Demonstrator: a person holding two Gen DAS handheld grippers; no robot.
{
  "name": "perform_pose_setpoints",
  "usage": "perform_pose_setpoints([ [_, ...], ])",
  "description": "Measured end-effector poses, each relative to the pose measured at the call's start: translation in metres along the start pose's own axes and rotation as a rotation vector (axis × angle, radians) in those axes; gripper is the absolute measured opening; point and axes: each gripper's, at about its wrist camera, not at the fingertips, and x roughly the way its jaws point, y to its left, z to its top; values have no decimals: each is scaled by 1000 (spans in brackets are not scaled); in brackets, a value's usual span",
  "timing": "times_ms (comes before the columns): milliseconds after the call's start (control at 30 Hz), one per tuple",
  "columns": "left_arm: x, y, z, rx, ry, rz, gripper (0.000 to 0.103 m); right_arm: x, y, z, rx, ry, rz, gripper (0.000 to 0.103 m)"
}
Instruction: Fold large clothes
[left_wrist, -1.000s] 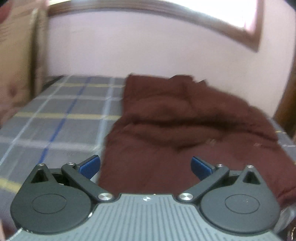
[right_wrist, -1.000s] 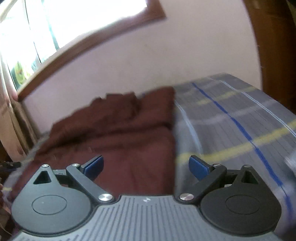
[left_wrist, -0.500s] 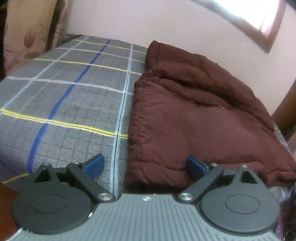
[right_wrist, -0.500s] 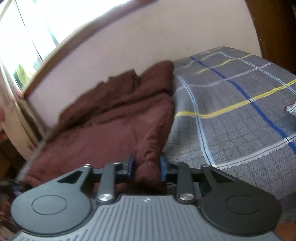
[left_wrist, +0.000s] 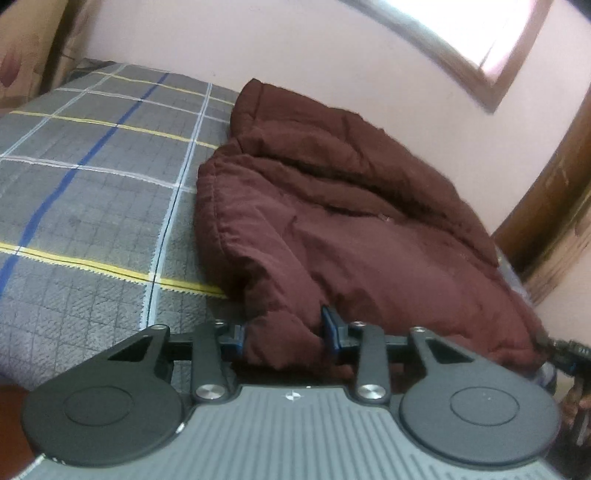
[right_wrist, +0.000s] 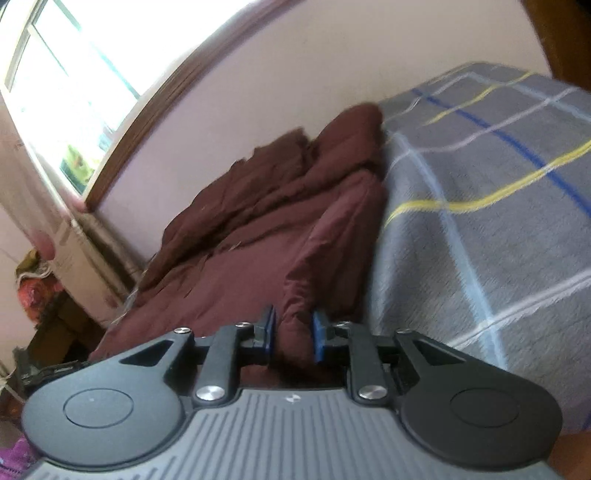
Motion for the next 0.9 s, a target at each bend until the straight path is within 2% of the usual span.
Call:
perform_pose_setpoints([
  [67,0,4,-3,-10,-10,-2,48,1,-19,-6,76,9,-9,17],
  [100,-1,4,-4,-11,-20,-3,61,-1,-27,-10,101,9,13,17],
  [133,-2,3,-4,1,-25,7,78,-2,-30,-12,128,-3,30,17],
  [167,-2,0,-5,14,-30,15,87,-3,-32,-13,154,-10,40,19],
  [200,-1,-3,-5,18,-31,18,102,-4,-31,-13,161,-13,44,20],
  [300,7,-9,-4,13,-18,6,100,0,-17,-12,77,-6,13,23],
  [367,11,-16,-4,51,-18,26,76,8,-4,-12,21,7,-10,23],
  [400,12,-20,-3,68,-18,48,48,11,-1,-12,2,12,-32,19],
  [433,12,-21,-2,75,-21,82,35,14,0,-11,3,14,-40,17],
  [567,-2,-19,0,21,-39,95,24,0,-3,-11,75,-11,22,13],
  [700,-28,-27,-3,81,-57,108,22,-21,5,-17,105,-18,68,12],
  [800,-44,-24,-7,66,-57,112,22,-32,8,-28,157,1,106,12],
  [900,-64,-22,-12,17,-76,95,22,-46,9,-39,248,-21,175,12],
])
